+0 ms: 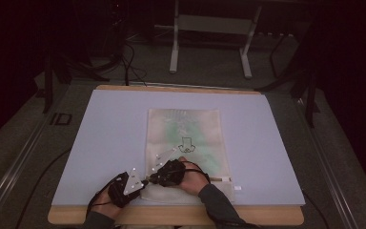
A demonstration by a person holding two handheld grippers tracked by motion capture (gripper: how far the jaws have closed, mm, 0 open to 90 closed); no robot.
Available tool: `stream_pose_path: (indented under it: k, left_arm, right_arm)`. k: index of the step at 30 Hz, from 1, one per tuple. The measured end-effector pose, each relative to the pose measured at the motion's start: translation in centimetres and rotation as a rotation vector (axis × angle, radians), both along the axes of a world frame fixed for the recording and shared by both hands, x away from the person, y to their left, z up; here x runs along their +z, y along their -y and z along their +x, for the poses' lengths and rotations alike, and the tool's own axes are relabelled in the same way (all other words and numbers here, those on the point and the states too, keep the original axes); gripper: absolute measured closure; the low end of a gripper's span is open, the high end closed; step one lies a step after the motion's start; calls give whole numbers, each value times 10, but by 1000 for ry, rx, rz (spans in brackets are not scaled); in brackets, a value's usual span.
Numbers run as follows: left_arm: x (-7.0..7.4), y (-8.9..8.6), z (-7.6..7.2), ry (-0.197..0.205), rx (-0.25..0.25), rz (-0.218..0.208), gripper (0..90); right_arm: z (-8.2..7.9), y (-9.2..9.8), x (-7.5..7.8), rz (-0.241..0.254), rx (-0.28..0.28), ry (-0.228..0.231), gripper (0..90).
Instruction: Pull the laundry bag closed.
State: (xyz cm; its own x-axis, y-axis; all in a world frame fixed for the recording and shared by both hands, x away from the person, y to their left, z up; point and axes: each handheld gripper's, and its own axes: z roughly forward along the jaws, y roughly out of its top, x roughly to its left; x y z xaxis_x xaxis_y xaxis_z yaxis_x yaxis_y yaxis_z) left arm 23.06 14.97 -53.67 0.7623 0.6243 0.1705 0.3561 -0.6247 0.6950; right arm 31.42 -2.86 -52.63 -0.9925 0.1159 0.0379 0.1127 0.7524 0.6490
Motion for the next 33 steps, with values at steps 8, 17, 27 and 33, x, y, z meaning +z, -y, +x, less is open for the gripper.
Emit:
stream_pose_path:
  k: [8,17,27,33]
  left_arm:
    - [-1,1,-1,7,14,2,900]
    - [-1,-3,1,-26,18,-48,897]
    - [1,-3,7,-56,44,-90,892]
    - [-1,-3,9,-74,63,-97,899]
  right_arm:
    - [-3,3,3,-39,23,29,824]
    - [-1,4,3,-33,20,21,822]
    - [1,3,1,-15,21,5,821]
    - [0,2,2,-25,27,19,822]
